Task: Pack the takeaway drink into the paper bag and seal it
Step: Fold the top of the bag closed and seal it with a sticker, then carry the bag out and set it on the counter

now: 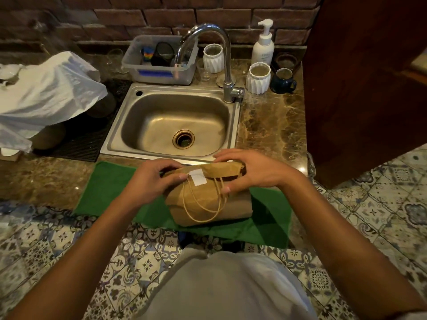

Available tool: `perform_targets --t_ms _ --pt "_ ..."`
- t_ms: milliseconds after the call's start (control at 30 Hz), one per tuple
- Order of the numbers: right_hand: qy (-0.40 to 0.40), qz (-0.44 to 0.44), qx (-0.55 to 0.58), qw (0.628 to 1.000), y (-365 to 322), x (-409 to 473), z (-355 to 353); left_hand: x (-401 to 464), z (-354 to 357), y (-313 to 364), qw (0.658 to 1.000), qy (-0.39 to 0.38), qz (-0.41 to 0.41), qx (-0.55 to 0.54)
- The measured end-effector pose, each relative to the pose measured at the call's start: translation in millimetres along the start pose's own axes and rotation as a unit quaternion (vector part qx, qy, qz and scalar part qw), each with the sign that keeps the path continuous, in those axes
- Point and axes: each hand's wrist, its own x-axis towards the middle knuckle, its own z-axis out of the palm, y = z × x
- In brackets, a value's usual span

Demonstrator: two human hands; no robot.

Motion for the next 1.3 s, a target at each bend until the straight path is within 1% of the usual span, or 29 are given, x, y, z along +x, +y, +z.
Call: perform_targets --t_ms 33,67,133,200,267,300,333,400,467,533,633,700,767,833,933,1033,1167,1300 --pt "-0.006 0.005 0.034 0.999 -2 1 2 4 -2 -3 1.000 0.014 0.002 -0.004" --pt "0.004 0.012 0.065 0.998 -5 2 5 6 -4 -5 1.000 0.027 0.007 -0.005" --pt "0.075 0.022 0.074 0.994 -5 7 14 10 -6 -10 0.998 0.052 0.016 -0.012" --pt "0.145 0.021 0.063 0.987 0 14 23 10 -4 -18 0.995 0.083 0.005 -0.051" --pt "0.183 0.024 0.094 0.978 5 18 31 8 -1 -27 0.986 0.122 -0.024 -0.110" --pt "0.204 0.030 0.114 0.972 8 19 34 6 1 -31 0.980 0.128 -0.043 -0.143" --pt "0.229 0.040 0.132 0.964 10 19 37 5 4 -36 0.975 0.121 -0.062 -0.178" --pt "0.281 0.061 0.148 0.946 11 19 42 2 10 -45 0.969 0.079 -0.086 -0.220" --pt "0.319 0.086 0.144 0.933 8 21 50 3 14 -54 0.968 0.036 -0.092 -0.232" --pt "0.345 0.133 0.124 0.921 2 24 58 10 10 -60 0.967 0.018 -0.087 -0.239" --pt "0.359 0.173 0.090 0.913 -7 20 65 27 -6 -62 0.969 -0.018 -0.067 -0.237" --pt "0.349 0.174 0.111 0.914 -15 11 69 37 -17 -64 0.972 -0.050 -0.058 -0.222" --pt "0.350 0.173 0.152 0.908 -24 0 80 42 -26 -65 0.974 -0.079 -0.049 -0.208" --pt "0.382 0.186 0.187 0.886 -29 -11 100 43 -29 -63 0.974 -0.105 -0.031 -0.197" --pt "0.431 0.221 0.258 0.836 -35 -29 137 38 -31 -53 0.970 -0.143 -0.007 -0.195" --pt "0.476 0.242 0.297 0.792 -41 -47 171 32 -29 -41 0.968 -0.177 0.023 -0.174" --pt "0.546 0.228 0.315 0.742 -59 -76 205 17 -25 -16 0.958 -0.229 0.081 -0.150" --pt "0.612 0.208 0.318 0.693 -77 -114 239 -8 -8 13 0.948 -0.252 0.155 -0.116"
